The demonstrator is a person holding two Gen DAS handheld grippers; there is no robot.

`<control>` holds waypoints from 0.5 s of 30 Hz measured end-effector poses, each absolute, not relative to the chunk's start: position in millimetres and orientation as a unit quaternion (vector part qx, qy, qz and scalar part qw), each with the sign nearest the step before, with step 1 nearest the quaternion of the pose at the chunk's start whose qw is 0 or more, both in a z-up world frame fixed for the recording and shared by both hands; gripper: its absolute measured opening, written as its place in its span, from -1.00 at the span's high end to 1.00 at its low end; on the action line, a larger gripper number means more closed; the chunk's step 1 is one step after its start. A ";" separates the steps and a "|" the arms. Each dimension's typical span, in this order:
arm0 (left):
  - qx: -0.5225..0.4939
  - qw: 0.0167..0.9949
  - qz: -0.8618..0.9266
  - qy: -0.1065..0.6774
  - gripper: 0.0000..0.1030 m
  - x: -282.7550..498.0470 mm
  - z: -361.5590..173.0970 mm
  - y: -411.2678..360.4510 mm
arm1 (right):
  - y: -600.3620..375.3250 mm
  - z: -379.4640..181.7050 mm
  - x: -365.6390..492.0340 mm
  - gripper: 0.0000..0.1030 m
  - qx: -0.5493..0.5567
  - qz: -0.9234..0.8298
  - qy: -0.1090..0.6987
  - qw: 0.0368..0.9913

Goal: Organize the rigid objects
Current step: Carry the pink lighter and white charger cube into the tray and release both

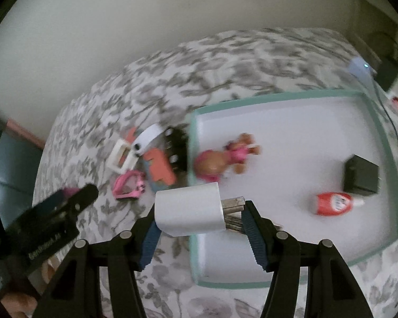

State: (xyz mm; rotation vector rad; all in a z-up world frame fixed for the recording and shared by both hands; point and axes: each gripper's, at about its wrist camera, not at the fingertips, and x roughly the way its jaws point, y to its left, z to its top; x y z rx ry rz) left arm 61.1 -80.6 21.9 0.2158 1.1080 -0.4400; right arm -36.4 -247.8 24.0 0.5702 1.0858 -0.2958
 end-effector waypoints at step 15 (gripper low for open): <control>0.186 0.796 -0.276 0.505 -0.60 -12.0 13.0 -180.4 | -322.6 23.2 -69.1 -0.21 0.272 -0.240 0.491 0.792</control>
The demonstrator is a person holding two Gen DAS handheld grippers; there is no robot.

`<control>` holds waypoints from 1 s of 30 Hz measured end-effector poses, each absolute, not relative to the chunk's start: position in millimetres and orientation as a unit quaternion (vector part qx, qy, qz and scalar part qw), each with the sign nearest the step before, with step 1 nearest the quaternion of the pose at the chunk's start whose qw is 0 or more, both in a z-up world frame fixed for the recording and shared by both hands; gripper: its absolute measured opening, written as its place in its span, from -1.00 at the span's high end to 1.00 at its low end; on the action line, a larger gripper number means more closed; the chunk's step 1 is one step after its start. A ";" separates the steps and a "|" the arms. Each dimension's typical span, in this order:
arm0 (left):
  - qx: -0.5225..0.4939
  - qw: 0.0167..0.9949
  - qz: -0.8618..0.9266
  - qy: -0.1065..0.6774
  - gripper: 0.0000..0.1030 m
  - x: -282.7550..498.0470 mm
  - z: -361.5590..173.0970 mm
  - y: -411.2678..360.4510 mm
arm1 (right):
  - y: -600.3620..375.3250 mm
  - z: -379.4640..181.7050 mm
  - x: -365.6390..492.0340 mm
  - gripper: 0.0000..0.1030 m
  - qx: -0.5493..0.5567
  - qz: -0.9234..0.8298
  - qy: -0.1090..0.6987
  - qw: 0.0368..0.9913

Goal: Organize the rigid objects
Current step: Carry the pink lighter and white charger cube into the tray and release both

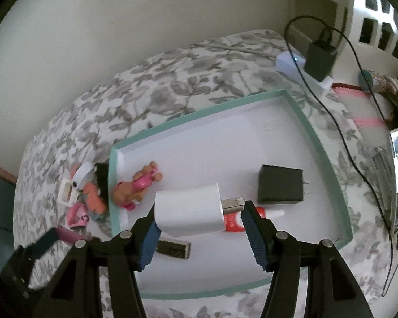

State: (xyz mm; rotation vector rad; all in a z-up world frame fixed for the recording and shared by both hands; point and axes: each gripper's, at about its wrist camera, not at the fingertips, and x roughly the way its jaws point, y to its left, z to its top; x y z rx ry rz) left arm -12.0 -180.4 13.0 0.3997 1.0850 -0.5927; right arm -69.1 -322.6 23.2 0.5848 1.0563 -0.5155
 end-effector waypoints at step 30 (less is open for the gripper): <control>0.248 0.793 -0.279 0.482 -0.61 -23.9 -29.4 -226.8 | -346.8 -15.7 -66.1 -0.21 0.248 -0.260 0.535 0.765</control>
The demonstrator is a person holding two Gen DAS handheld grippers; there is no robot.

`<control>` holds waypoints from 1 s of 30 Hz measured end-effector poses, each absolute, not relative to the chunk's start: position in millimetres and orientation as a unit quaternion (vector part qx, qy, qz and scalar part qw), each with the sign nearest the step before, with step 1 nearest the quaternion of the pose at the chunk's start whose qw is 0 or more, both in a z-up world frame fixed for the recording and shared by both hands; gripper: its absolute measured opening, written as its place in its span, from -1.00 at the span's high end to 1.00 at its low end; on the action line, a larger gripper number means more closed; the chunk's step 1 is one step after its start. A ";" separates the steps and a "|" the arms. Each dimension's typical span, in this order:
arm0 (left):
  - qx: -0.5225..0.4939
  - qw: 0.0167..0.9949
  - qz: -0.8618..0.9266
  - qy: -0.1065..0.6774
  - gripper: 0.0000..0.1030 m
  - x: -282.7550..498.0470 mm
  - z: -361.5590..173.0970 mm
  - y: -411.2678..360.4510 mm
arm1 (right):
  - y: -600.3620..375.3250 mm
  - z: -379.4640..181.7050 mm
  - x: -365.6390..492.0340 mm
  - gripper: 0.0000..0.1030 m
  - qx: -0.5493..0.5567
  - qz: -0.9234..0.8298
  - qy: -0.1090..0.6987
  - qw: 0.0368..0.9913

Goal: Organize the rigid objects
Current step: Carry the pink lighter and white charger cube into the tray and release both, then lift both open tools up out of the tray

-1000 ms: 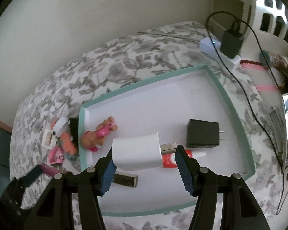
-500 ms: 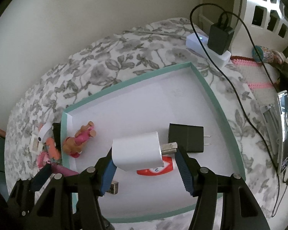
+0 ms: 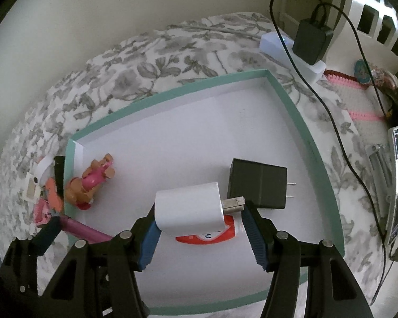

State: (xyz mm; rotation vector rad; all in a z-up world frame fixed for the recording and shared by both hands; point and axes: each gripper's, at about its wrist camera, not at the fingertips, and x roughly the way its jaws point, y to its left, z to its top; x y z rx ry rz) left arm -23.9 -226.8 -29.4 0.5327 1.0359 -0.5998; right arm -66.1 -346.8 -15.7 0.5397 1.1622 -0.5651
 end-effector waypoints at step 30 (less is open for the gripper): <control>0.223 0.814 -0.240 0.480 -0.67 -9.5 -5.0 -208.8 | -341.7 13.5 -66.1 -0.22 0.228 -0.267 0.501 0.791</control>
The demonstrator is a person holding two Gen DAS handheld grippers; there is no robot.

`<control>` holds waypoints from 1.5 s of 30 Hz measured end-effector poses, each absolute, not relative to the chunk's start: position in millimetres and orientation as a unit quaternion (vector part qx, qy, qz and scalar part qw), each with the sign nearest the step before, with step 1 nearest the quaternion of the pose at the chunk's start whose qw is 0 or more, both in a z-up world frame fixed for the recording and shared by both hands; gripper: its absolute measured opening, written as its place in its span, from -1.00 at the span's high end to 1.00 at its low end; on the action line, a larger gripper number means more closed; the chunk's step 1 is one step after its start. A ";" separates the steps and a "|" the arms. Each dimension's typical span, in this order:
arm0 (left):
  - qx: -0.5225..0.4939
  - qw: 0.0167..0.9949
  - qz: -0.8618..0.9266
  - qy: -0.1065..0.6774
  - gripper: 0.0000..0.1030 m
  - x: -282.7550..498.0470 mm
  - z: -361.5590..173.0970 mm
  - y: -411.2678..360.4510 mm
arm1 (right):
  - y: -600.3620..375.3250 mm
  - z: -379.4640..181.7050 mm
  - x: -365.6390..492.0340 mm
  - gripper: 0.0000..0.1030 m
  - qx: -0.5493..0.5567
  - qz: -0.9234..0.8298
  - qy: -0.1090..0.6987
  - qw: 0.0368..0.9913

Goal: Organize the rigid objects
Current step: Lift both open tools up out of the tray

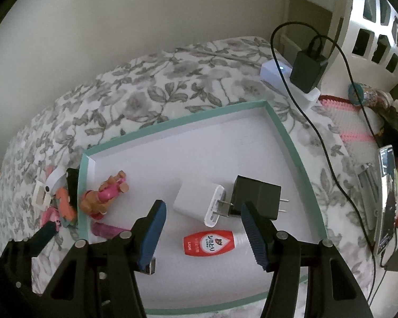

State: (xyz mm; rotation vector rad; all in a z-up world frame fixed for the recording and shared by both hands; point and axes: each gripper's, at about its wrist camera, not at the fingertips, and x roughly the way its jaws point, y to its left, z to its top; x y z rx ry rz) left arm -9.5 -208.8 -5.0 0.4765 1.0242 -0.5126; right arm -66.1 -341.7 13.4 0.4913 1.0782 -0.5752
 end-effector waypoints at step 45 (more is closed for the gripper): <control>0.051 0.828 -0.103 0.549 -0.96 54.8 6.3 -108.6 | -323.2 -1.3 -58.1 -1.00 0.192 -0.244 0.509 0.803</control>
